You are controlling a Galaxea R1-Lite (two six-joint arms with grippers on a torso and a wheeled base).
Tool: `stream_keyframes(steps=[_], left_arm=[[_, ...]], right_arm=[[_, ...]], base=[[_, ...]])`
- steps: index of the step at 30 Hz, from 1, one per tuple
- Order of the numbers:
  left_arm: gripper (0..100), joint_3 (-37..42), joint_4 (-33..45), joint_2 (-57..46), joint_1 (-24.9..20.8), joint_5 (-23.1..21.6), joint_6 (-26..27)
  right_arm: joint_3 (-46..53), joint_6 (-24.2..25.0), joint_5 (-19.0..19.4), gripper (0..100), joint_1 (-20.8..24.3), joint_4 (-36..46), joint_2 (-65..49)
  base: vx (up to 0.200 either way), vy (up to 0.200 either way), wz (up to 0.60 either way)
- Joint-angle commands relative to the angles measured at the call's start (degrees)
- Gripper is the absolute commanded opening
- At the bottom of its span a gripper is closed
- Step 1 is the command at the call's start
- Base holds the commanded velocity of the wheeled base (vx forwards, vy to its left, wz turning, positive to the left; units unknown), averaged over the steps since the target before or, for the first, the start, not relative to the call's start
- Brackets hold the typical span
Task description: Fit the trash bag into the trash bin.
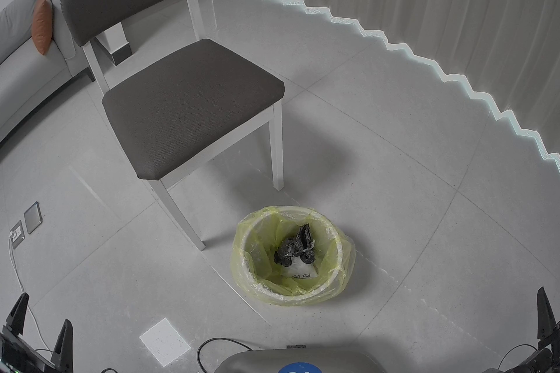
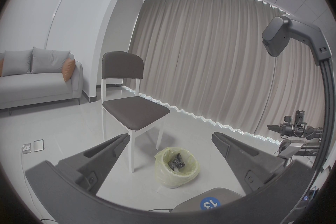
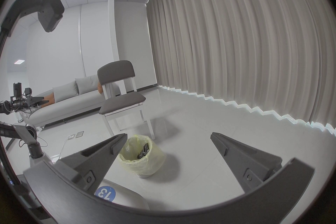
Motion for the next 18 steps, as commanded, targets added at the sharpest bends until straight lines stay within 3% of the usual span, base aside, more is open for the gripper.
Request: stream_keyframes(steps=[1, 5, 18], left_arm=[[100, 1.01, 2.81, -0.74, 0.09, 4.66, 0.24], [100, 1.01, 3.08, -0.74, 0.09, 4.57, 0.41], [100, 1.01, 3.25, -0.74, 0.0, 4.4, -0.12]], right_arm=[[1.01, -2.36, -2.42, 100, 0.01, -1.77, -0.15], [1.01, -4.99, -4.01, 100, 0.01, -1.86, -0.15], [1.01, -7.1, -6.91, 100, 0.01, -4.85, -0.15]], base=[[0.0, 0.0, 0.0], [0.0, 0.0, 0.0], [0.0, 0.0, 0.0]])
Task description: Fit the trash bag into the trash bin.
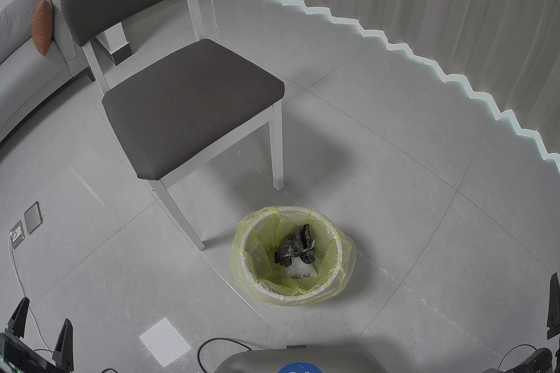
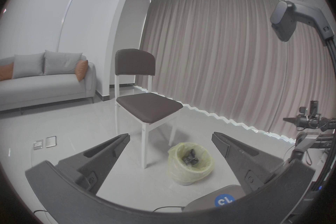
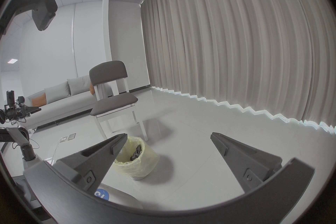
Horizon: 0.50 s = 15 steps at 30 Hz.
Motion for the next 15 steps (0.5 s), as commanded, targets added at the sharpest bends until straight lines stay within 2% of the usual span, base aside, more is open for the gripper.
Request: stream_keyframes(steps=[1, 9, 15], left_arm=[[100, 1.01, -0.03, -0.77, 0.0, -0.04, -0.07], [100, 1.01, -0.03, -0.77, 0.0, 0.05, -0.07], [100, 1.01, -0.03, -0.77, 0.0, 0.05, -0.16]], right_arm=[[1.01, -0.24, -0.67, 100, 0.01, 0.25, -0.18], [1.01, 0.03, -1.64, 100, 0.01, 8.34, -0.18], [1.01, 2.05, -2.08, 100, 0.01, 9.66, -0.18]], base=[[0.0, 0.0, 0.0], [0.0, 0.0, 0.0], [0.0, 0.0, 0.0]])
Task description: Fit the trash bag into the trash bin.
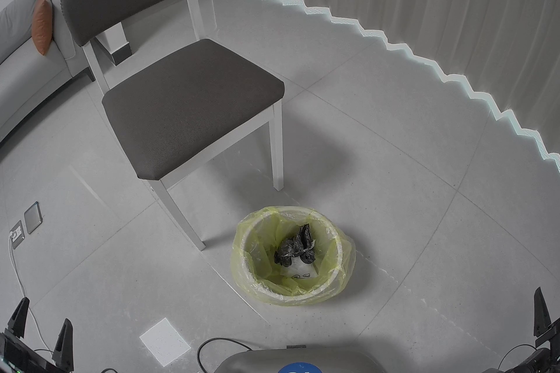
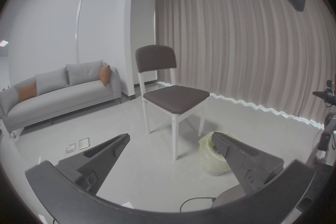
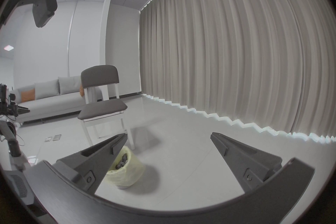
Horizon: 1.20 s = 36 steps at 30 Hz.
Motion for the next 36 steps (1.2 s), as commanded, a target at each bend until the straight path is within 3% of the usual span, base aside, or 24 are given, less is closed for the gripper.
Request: stream_keyframes(steps=[1, 8, 19, 23, 32, 36], left_arm=[[100, 1.01, 0.0, -0.79, -0.09, -0.13, 0.17], [100, 1.01, 0.09, -0.79, 0.0, -0.13, 0.25], [100, 1.01, 0.0, -0.79, 0.0, -0.13, 0.25], [100, 1.01, 0.0, -0.79, 0.0, -0.13, 0.17], [100, 1.01, 0.0, -0.79, 0.0, -0.13, 0.17], [100, 1.01, 0.0, -0.79, 0.0, -0.13, 0.17]], right_arm=[[1.01, 1.72, -0.37, 100, 0.01, 0.88, -0.23], [1.01, 8.4, 0.24, 100, 0.01, 1.06, -0.23], [1.01, 4.35, 4.11, 100, 0.01, 4.49, -0.23], [0.92, 3.21, 7.45, 100, 0.01, 4.57, -0.14], [0.92, 2.95, 7.71, 100, 3.09, 4.57, 4.52], [0.92, 3.65, 7.19, 100, 2.21, 4.57, 3.99]], base=[[0.0, 0.0, 0.0], [0.0, 0.0, 0.0], [0.0, 0.0, 0.0], [0.0, 0.0, 0.0], [0.0, 0.0, 0.0], [0.0, 0.0, 0.0]])
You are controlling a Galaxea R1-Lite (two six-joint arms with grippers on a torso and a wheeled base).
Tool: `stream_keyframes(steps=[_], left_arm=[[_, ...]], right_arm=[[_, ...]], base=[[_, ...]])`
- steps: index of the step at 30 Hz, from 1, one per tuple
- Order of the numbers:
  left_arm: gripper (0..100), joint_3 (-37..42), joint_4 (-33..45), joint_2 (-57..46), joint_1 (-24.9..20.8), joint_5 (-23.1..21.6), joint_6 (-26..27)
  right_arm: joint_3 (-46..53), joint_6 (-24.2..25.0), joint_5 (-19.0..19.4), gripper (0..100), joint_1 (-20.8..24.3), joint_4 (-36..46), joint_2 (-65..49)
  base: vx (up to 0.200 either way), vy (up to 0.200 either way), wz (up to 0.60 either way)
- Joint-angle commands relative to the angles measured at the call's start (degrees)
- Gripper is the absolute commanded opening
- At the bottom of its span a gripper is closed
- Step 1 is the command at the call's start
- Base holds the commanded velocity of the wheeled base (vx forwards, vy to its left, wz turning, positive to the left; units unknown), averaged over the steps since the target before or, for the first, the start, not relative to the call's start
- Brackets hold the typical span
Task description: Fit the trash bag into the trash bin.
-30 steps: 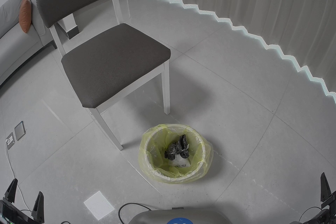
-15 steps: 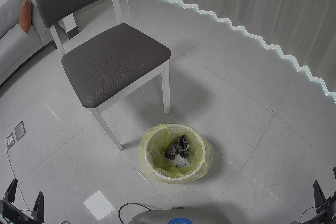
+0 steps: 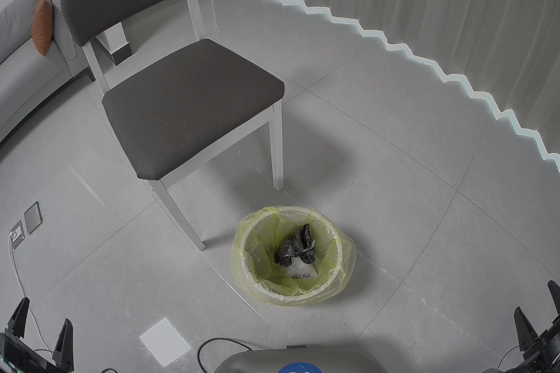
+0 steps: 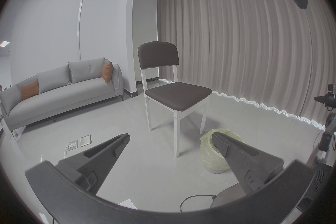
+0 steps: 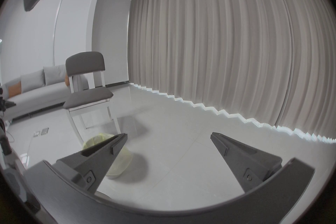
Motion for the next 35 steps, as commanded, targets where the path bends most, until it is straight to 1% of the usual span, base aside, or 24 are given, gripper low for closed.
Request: stream_keyframes(steps=[1, 4, 9, 16, 18, 19, 21, 25, 30, 35], left_arm=[[100, 0.92, 0.02, -0.88, 0.0, -0.04, 0.06], [100, 0.92, 0.02, -0.88, 0.0, -0.04, 0.06], [100, 0.92, 0.02, -0.88, 0.0, -0.04, 0.06], [100, 1.01, 0.02, -0.88, 0.0, -0.04, 0.06], [100, 0.92, 0.02, -0.88, 0.0, -0.04, 0.06], [100, 0.92, 0.02, -0.88, 0.0, -0.04, 0.06], [100, 0.92, 0.02, -0.88, 0.0, -0.04, 0.06], [100, 0.92, 0.02, -0.88, 0.0, -0.04, 0.06], [100, 0.92, 0.02, -0.88, 0.0, -0.04, 0.06], [100, 0.92, 0.02, -0.88, 0.0, -0.04, 0.06]], right_arm=[[0.92, 0.45, -0.09, 100, -0.8, -0.01, 0.23], [0.92, 0.19, -0.09, 100, -2.12, -0.01, -2.93], [0.92, 1.24, -0.35, 100, -2.3, -0.1, -3.29], [0.92, 0.89, -0.35, 100, -2.38, -0.01, -3.29], [0.92, 1.06, -0.62, 100, -2.38, -0.01, -3.29], [1.01, 1.5, -2.55, 100, -2.38, -0.1, -3.29], [1.01, 1.59, -3.34, 100, -2.21, -0.19, -3.2], [1.01, 0.54, -2.82, 100, -2.47, -0.1, -3.29], [0.92, 1.59, -2.82, 100, -2.38, -0.1, -3.29], [0.92, 2.47, -3.78, 100, -2.38, -0.1, -3.37]], base=[[0.0, 0.0, 0.0], [0.0, 0.0, 0.0], [0.0, 0.0, 0.0], [0.0, 0.0, 0.0], [0.0, 0.0, 0.0], [0.0, 0.0, 0.0], [0.0, 0.0, 0.0], [0.0, 0.0, 0.0], [0.0, 0.0, 0.0], [0.0, 0.0, 0.0]])
